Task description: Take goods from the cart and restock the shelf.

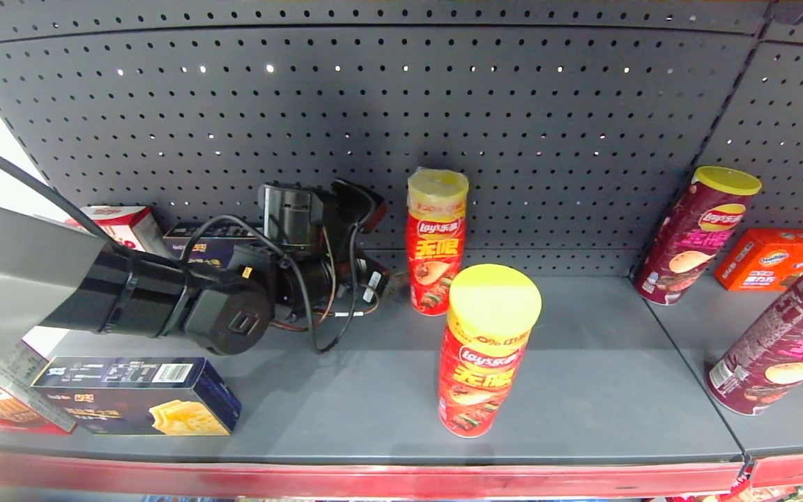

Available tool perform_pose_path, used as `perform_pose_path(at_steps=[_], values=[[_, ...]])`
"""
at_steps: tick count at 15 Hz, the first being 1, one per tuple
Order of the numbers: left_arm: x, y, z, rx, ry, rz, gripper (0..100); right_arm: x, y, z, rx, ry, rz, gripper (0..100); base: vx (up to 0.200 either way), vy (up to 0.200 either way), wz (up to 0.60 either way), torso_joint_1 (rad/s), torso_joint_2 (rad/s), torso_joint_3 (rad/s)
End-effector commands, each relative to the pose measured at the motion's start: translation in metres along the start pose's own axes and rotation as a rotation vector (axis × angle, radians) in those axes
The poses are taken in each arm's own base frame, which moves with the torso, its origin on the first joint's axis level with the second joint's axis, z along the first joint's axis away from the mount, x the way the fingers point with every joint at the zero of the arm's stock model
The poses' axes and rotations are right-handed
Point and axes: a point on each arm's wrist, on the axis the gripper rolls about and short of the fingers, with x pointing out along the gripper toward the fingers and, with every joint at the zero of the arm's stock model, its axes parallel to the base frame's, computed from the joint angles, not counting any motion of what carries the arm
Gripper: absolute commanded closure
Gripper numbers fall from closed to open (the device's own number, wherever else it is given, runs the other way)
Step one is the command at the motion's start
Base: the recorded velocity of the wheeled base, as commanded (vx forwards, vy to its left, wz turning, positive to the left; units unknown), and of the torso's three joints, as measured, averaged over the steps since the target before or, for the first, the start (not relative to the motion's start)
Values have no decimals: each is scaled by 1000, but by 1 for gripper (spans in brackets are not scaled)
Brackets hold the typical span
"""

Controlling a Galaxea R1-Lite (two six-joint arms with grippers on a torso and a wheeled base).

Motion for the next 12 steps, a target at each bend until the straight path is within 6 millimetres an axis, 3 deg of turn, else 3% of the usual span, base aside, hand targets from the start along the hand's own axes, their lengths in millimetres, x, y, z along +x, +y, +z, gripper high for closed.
perform_pose_path(at_steps=[1,12], values=[[0,-5,1,4,-3,-11,0,0,0,0,0,1,1,0,0,0,0,0,0,0],[0,-13,5,10,-16,-31,0,0,0,0,0,1,1,0,0,0,0,0,0,0]])
